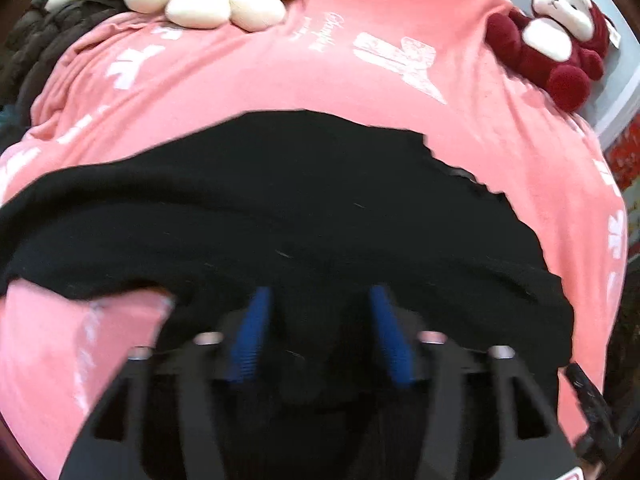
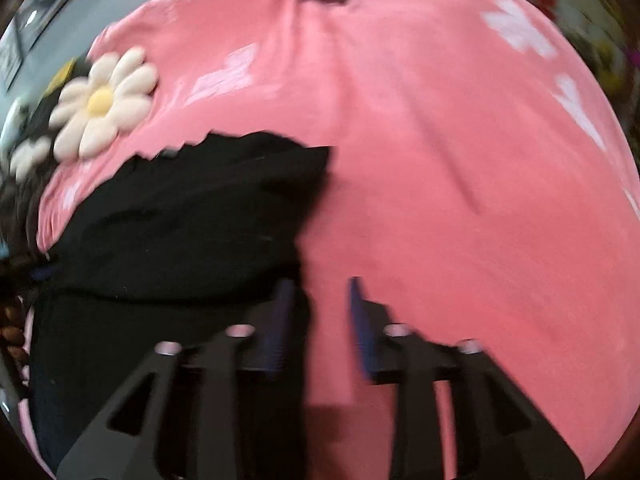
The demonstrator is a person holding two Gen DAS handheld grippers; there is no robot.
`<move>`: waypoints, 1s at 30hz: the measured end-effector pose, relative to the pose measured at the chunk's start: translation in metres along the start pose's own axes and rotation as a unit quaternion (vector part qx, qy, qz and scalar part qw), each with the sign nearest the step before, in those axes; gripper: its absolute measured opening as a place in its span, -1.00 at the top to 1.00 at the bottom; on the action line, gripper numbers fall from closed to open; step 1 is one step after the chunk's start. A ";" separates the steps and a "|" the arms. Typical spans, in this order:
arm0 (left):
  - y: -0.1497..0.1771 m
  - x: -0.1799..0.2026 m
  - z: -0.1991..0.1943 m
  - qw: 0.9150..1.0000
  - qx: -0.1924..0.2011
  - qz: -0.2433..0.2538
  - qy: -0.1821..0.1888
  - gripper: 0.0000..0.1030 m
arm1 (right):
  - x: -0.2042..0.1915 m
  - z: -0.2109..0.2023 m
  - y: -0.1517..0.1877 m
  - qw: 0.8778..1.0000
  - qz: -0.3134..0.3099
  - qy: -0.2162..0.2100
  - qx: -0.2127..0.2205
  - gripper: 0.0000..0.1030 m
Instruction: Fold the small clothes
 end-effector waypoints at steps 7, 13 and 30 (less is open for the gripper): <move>-0.033 0.026 -0.005 0.996 0.050 0.073 0.016 0.94 | -0.004 0.007 -0.015 0.999 0.032 -0.010 0.016 0.13; -0.077 0.010 -0.011 0.994 0.077 0.081 -0.006 0.93 | -0.005 0.011 -0.008 1.000 0.024 -0.011 0.009 0.11; -0.024 -0.073 -0.030 0.996 0.063 -0.051 0.038 -0.24 | -0.021 -0.031 0.007 1.000 0.006 0.021 0.009 0.14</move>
Point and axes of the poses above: each gripper's, at about its wrist camera, not at the fingertips, and z roughly the way its jaws point, x to its right, y to its underside, the point moved 3 cm from there along z, roughly the way its jaws point, and after that the axes turned 2 degrees about -x, right-handed, at the moved point
